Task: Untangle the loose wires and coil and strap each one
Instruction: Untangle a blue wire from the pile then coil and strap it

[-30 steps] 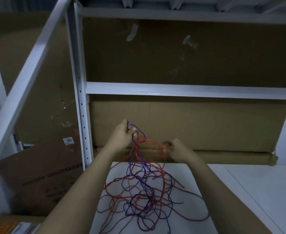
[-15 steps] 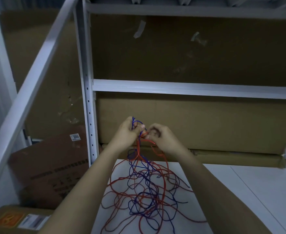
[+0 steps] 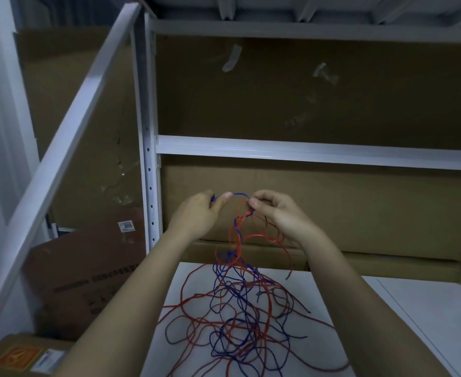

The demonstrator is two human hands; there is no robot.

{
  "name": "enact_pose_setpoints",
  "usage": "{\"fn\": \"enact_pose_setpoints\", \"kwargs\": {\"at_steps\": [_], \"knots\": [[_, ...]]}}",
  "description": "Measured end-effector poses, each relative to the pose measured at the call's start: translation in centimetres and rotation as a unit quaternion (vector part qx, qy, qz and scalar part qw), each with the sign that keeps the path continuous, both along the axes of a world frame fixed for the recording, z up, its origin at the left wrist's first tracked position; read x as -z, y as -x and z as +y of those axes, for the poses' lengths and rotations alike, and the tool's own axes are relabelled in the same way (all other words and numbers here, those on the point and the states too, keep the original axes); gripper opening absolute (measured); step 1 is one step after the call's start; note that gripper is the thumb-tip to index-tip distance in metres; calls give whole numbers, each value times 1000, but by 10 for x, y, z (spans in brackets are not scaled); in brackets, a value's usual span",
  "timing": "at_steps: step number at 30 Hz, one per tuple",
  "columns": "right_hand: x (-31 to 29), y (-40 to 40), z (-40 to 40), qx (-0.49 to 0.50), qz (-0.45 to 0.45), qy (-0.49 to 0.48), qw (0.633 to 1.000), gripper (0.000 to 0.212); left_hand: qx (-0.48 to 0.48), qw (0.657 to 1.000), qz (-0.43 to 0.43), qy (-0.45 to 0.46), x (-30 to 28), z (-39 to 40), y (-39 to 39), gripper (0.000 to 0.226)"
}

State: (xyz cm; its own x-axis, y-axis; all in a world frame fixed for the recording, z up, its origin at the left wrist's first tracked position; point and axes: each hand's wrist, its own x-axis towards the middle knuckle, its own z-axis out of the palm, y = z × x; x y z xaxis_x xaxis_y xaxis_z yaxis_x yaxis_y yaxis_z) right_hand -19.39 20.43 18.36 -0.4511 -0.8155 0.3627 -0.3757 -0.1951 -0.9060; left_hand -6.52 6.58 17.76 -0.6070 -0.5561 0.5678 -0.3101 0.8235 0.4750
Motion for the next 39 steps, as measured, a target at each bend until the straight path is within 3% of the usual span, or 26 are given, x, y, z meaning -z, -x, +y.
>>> {"fn": "enact_pose_setpoints", "kwargs": {"at_steps": [2,3,6,8,9,10,11,13,14,16,18,20,22,23,24,26,28,32,34,37,39], "knots": [[-6,0,2,-15,-41,8,999,8,3,1000,-5,-8,-1,3,2,55],[-7,-1,1,7,-19,5,1000,9,0,1000,-8,-9,-1,4,3,56],[-4,-3,-8,121,156,10,980,10,0,1000,-14,-27,-4,10,6,58],[0,-1,-13,143,217,18,965,14,60,988,28,-138,-9,15,4,53],[3,1,-14,130,222,10,966,17,118,960,69,-244,-13,17,1,49],[8,4,-15,108,220,-7,969,19,187,904,111,-367,-17,18,-4,46],[13,6,-16,83,221,-30,971,21,256,829,152,-474,-21,19,-8,44],[28,7,-17,36,244,-87,965,23,344,694,234,-588,-26,23,-12,38],[38,5,-17,16,257,-111,960,19,357,655,278,-606,-28,26,-11,35],[57,0,-17,-9,273,-129,953,17,337,627,363,-601,-28,32,-4,30],[74,-8,-13,-17,268,-123,955,27,292,648,420,-564,-22,36,6,28],[83,-17,-8,0,273,-119,955,32,221,765,396,-458,-5,32,13,23],[87,-24,-4,-8,203,-112,973,43,145,910,265,-283,19,22,15,17],[86,-24,-2,-14,156,-103,982,46,120,962,161,-183,30,17,13,15],[85,-23,0,-7,129,-91,987,45,107,988,49,-98,40,12,12,14],[85,-17,2,46,162,-76,983,32,92,990,-108,-1,51,7,11,16],[82,-13,6,106,238,-72,963,26,99,980,-170,-1,50,7,10,24],[72,-4,11,83,233,-68,967,16,159,968,-190,-38,40,8,4,43],[72,-4,7,121,290,-73,947,21,178,963,-196,-45,38,9,1,45],[78,-11,-6,175,369,-113,905,30,132,969,-207,-14,38,10,5,48],[83,-9,-16,202,374,-159,891,32,83,972,-217,31,38,9,6,48]]}}
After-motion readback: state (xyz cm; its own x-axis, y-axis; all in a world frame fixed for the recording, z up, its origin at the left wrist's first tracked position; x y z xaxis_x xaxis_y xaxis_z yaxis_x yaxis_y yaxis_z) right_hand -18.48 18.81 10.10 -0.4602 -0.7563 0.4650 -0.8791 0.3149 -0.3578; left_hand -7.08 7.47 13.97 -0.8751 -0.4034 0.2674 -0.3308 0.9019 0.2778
